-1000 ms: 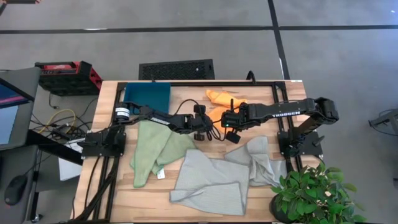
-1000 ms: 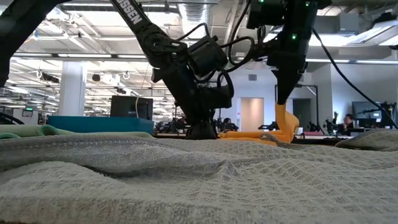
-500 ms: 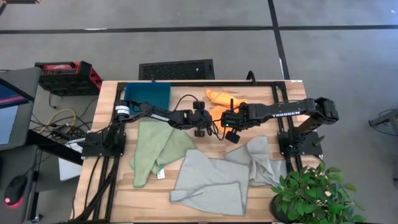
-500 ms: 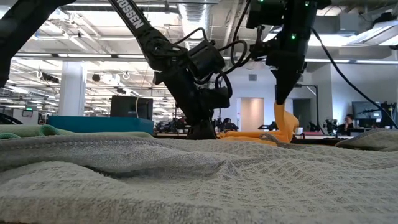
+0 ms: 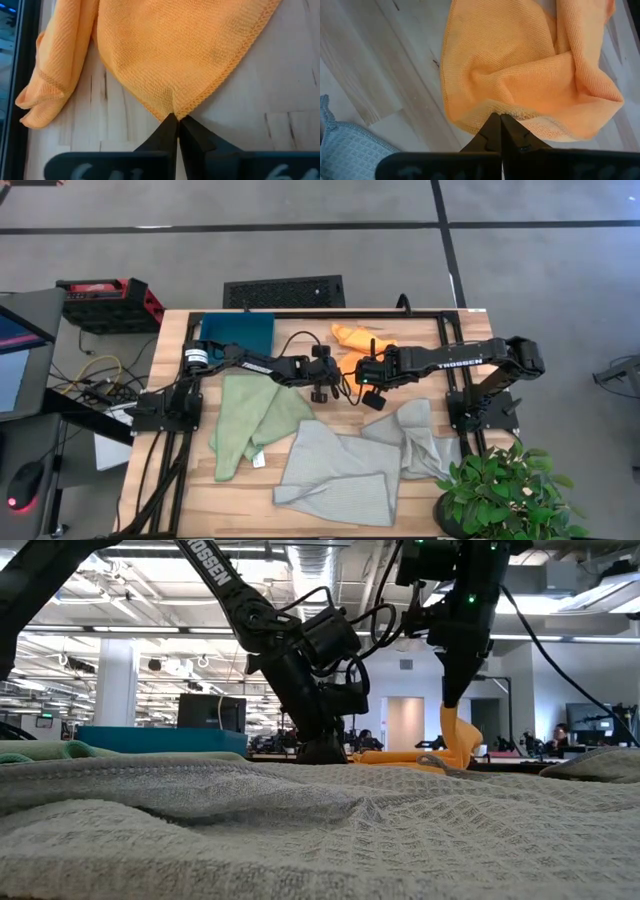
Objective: Fold microfiber towels
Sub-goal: Fold the orange towel
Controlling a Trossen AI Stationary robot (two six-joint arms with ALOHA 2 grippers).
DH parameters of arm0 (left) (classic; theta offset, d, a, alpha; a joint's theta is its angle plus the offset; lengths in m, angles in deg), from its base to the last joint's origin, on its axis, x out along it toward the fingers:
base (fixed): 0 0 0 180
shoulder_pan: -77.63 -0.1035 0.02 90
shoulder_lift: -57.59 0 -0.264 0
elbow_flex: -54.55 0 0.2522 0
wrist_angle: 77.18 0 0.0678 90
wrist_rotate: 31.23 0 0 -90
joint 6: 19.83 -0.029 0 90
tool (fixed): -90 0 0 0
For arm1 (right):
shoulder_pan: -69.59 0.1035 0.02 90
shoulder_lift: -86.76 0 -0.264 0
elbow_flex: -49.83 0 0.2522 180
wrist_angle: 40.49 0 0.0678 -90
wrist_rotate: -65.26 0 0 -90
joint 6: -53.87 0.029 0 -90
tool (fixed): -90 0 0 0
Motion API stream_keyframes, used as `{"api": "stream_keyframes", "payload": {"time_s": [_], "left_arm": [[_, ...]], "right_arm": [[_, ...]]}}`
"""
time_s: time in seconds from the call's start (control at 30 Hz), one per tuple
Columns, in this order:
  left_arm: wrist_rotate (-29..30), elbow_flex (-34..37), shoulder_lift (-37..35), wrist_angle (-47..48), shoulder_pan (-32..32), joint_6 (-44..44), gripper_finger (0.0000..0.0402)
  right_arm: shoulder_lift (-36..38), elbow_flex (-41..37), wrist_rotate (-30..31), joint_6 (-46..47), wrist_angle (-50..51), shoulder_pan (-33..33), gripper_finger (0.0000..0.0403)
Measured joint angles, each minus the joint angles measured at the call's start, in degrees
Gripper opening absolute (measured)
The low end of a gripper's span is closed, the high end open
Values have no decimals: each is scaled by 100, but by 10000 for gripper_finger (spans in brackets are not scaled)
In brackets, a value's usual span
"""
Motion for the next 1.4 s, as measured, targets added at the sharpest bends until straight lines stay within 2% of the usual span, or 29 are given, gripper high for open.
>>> {"api": "stream_keyframes", "payload": {"time_s": [0.2, 0.3, 0.4, 0.6, 0.73, 0.83, 1.0, 1.23, 1.4], "left_arm": [[10, 11, -191, 319, 71, 448, 1], [-102, 10, -534, 699, 114, 737, 0], [77, 2, -877, 1215, 178, 947, 0], [233, 7, -1697, 2012, 310, 1455, 0], [356, 7, -2292, 2222, 429, 1788, 0], [724, 7, -2754, 2349, 521, 1906, 0], [1705, 7, -3371, 2480, 684, 2106, 0], [3119, 4, -3892, 2452, 808, 2367, 0], [3574, -217, -4037, 2417, 807, 2213, 0]], "right_arm": [[11, 0, 11, -99, 28, -2, 8], [194, 8, 35, -128, 131, 1, 8], [436, 0, 64, -108, 118, 5, 8], [1021, 4, 597, -102, 47, 4, 8], [1308, 9, 992, -135, -36, 7, 8], [1484, 6, 1352, -148, -79, 0, 8], [1759, 4, 1856, -412, -306, 2, 8], [2038, 4, 2593, -981, -1054, 0, 8], [2143, 4, 3219, -1367, -1775, -11, 8]]}}
